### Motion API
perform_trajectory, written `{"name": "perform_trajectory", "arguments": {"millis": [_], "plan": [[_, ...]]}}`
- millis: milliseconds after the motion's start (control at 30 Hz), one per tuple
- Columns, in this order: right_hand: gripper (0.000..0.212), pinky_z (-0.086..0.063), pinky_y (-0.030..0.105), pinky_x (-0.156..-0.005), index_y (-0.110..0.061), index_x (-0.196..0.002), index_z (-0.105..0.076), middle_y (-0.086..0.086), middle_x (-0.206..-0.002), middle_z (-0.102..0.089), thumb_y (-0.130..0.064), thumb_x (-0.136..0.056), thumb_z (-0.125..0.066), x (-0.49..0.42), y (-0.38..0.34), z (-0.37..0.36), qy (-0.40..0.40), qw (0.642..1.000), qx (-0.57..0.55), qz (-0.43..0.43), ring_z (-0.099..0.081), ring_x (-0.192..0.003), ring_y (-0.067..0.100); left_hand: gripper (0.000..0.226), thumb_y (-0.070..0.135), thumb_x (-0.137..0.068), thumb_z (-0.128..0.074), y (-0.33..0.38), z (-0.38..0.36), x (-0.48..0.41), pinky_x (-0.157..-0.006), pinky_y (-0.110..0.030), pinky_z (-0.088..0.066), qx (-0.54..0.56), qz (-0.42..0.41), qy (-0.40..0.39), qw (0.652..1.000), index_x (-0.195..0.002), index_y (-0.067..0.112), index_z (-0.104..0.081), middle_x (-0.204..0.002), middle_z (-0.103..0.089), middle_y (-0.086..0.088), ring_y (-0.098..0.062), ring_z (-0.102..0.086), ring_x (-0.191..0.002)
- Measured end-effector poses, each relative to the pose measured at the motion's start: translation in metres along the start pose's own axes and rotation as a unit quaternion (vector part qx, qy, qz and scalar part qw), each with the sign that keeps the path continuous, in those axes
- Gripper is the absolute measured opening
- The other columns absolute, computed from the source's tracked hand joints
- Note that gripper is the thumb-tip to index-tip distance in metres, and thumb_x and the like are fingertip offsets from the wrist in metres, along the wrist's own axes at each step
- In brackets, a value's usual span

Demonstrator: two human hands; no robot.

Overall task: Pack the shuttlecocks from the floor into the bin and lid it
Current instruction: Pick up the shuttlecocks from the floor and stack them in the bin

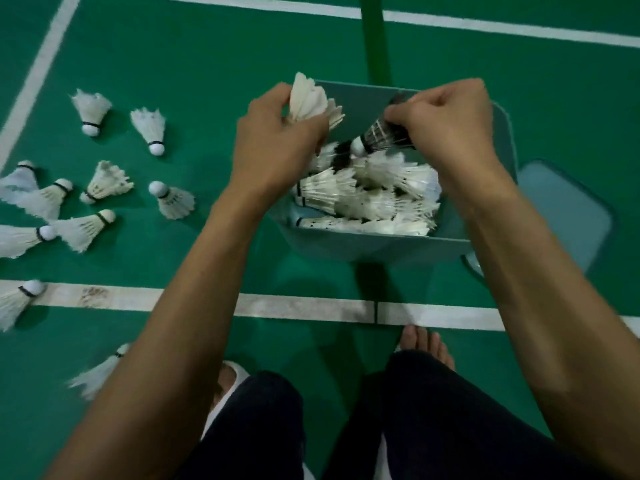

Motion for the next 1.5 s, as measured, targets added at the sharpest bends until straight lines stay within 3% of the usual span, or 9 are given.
{"name": "perform_trajectory", "arguments": {"millis": [133, 233, 400, 767, 1000, 1167, 1300, 1367, 1500], "plan": [[0.031, -0.047, 0.034, -0.053, 0.006, -0.094, -0.074, 0.011, -0.067, -0.063, -0.019, -0.077, -0.068, -0.029, 0.054, 0.011, 0.003, 0.993, 0.102, -0.063, -0.049, -0.059, 0.016, 0.022, 0.039, -0.074, -0.063, 0.006, -0.039, -0.013, -0.065, -0.037, -0.053, -0.078, 0.001, -0.01, 0.997, -0.089, 0.024, -0.063, -0.08, -0.065, 0.011, -0.012, -0.063, -0.072], [0.028, -0.063, 0.048, -0.063, 0.002, -0.1, -0.074, 0.014, -0.08, -0.074, -0.017, -0.08, -0.066, -0.038, 0.072, -0.002, -0.061, 0.981, 0.153, -0.099, -0.064, -0.06, 0.022, 0.019, 0.039, -0.076, -0.062, -0.001, -0.058, -0.018, -0.062, -0.032, -0.047, -0.113, 0.022, -0.056, 0.992, -0.085, 0.022, -0.058, -0.078, -0.062, 0.007, -0.018, -0.061, -0.07], [0.02, -0.065, 0.05, -0.063, -0.002, -0.093, -0.077, 0.014, -0.086, -0.076, -0.015, -0.08, -0.069, -0.039, 0.074, -0.039, -0.12, 0.976, 0.145, -0.112, -0.074, -0.071, 0.027, 0.025, 0.033, -0.078, -0.067, -0.027, -0.054, -0.023, -0.064, -0.033, -0.047, -0.178, 0.059, -0.107, 0.977, -0.092, 0.012, -0.063, -0.081, -0.063, 0.0, -0.022, -0.059, -0.071], [0.002, -0.052, 0.028, -0.049, -0.005, -0.097, -0.059, 0.014, -0.087, -0.066, -0.004, -0.096, -0.061, -0.034, 0.076, -0.071, -0.186, 0.945, -0.068, -0.262, -0.063, -0.064, 0.024, 0.025, 0.026, -0.084, -0.069, -0.047, -0.061, -0.021, -0.067, -0.033, -0.047, -0.203, 0.068, -0.125, 0.969, -0.105, 0.016, -0.059, -0.09, -0.061, 0.002, -0.024, -0.06, -0.086], [0.002, -0.053, 0.031, -0.041, 0.0, -0.096, -0.06, 0.02, -0.086, -0.069, 0.001, -0.094, -0.059, -0.04, 0.077, -0.08, -0.169, 0.95, -0.048, -0.257, -0.07, -0.058, 0.03, 0.022, 0.023, -0.087, -0.069, -0.047, -0.071, -0.016, -0.057, -0.026, -0.036, -0.204, 0.069, -0.143, 0.966, -0.104, 0.019, -0.056, -0.087, -0.057, 0.006, -0.023, -0.056, -0.085], [0.025, -0.06, 0.032, -0.049, -0.006, -0.12, -0.063, 0.014, -0.114, -0.074, -0.017, -0.098, -0.059, -0.037, 0.08, -0.071, -0.251, 0.9, -0.116, -0.337, -0.07, -0.082, 0.024, 0.025, 0.023, -0.087, -0.069, -0.05, -0.067, -0.017, -0.056, -0.025, -0.036, -0.194, 0.089, -0.137, 0.967, -0.109, 0.019, -0.058, -0.089, -0.059, 0.006, -0.013, -0.056, -0.078], [0.008, -0.047, 0.016, -0.038, -0.007, -0.091, -0.061, 0.011, -0.082, -0.07, -0.002, -0.09, -0.067, -0.036, 0.077, -0.066, -0.209, 0.935, -0.062, -0.281, -0.063, -0.054, 0.019, 0.026, 0.026, -0.086, -0.069, -0.053, -0.065, -0.019, -0.058, -0.028, -0.04, -0.188, 0.1, -0.122, 0.969, -0.108, 0.017, -0.06, -0.089, -0.06, 0.005, -0.014, -0.058, -0.078], [0.011, -0.035, 0.011, -0.032, -0.007, -0.093, -0.06, 0.006, -0.067, -0.058, 0.003, -0.089, -0.065, -0.034, 0.076, -0.072, -0.191, 0.937, -0.071, -0.283, -0.054, -0.043, 0.015, 0.027, 0.027, -0.084, -0.069, -0.053, -0.064, -0.02, -0.06, -0.029, -0.041, -0.188, 0.099, -0.111, 0.971, -0.107, 0.017, -0.06, -0.089, -0.06, 0.005, -0.018, -0.059, -0.081], [0.022, -0.037, 0.014, -0.034, -0.001, -0.11, -0.068, 0.006, -0.063, -0.057, 0.002, -0.09, -0.061, -0.032, 0.071, -0.086, -0.169, 0.933, -0.085, -0.304, -0.049, -0.037, 0.015, 0.029, 0.027, -0.085, -0.069, -0.053, -0.064, -0.018, -0.06, -0.029, -0.041, -0.187, 0.1, -0.108, 0.971, -0.11, 0.016, -0.061, -0.089, -0.06, 0.005, -0.016, -0.059, -0.081]]}}
Point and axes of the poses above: each hand's wrist, its own x-axis away from the middle knuckle, its own z-axis out of the back of the hand, y = z × x, the point moved 3 cm from there along -x, towards the middle knuckle
